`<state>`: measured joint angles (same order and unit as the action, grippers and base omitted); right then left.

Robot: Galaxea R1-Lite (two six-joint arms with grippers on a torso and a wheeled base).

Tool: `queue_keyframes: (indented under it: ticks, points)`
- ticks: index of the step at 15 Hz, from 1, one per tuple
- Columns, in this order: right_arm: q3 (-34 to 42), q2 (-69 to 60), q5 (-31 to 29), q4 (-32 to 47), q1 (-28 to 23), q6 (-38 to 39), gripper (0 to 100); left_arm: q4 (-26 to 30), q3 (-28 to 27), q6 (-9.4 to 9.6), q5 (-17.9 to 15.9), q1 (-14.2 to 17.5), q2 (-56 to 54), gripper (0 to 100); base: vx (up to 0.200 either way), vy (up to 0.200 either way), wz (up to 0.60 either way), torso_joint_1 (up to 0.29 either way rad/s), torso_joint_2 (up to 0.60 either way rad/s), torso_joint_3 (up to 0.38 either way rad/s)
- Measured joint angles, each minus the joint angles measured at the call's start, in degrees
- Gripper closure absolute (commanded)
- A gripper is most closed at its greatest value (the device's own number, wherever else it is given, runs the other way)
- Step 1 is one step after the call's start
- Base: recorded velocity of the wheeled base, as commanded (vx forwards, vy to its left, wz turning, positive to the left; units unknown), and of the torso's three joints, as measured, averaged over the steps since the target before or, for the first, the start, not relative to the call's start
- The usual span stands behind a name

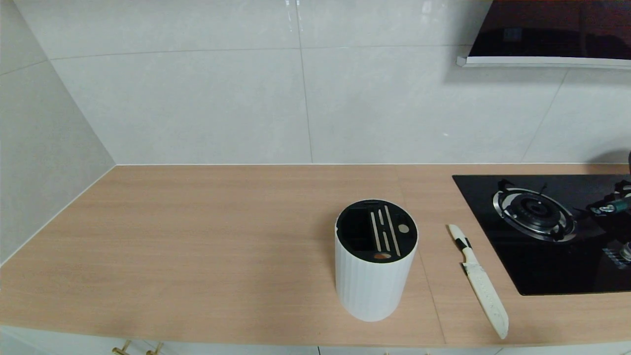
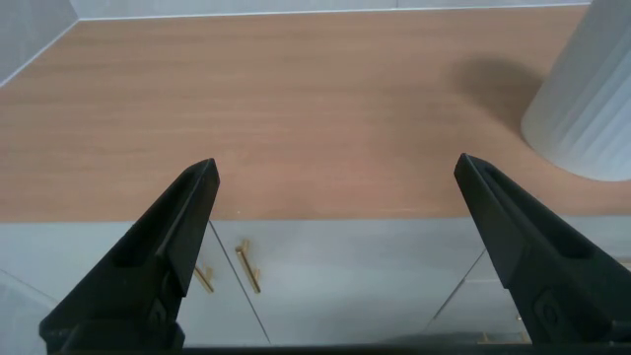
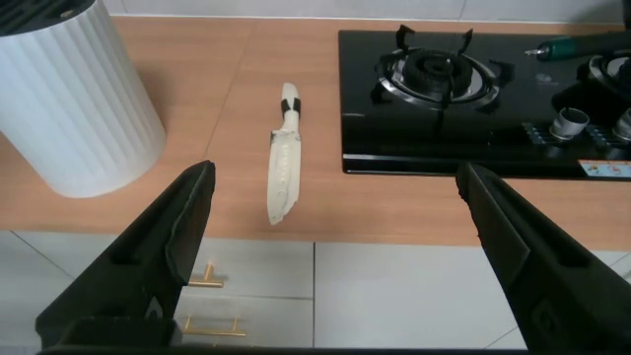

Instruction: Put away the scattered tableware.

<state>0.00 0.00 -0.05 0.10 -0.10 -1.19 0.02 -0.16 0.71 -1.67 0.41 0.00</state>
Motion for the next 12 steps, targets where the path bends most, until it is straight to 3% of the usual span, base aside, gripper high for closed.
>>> queue_keyframes:
  ticks: [9, 12]
  points:
    - [0.0, 0.0, -0.06, -0.1, 0.0, -1.43, 0, -0.02, 0.0, 0.07, 0.01, 0.0, 0.0, 0, 0.0, 0.0, 0.0, 0.0, 0.0, 0.0]
    - [-4.96, 1.1, 0.23, 0.22, 0.05, -2.41, 0, -0.02, -0.02, 0.05, 0.0, 0.0, 0.0, 0, 0.0, 0.0, 0.0, 0.0, 0.0, 0.0]
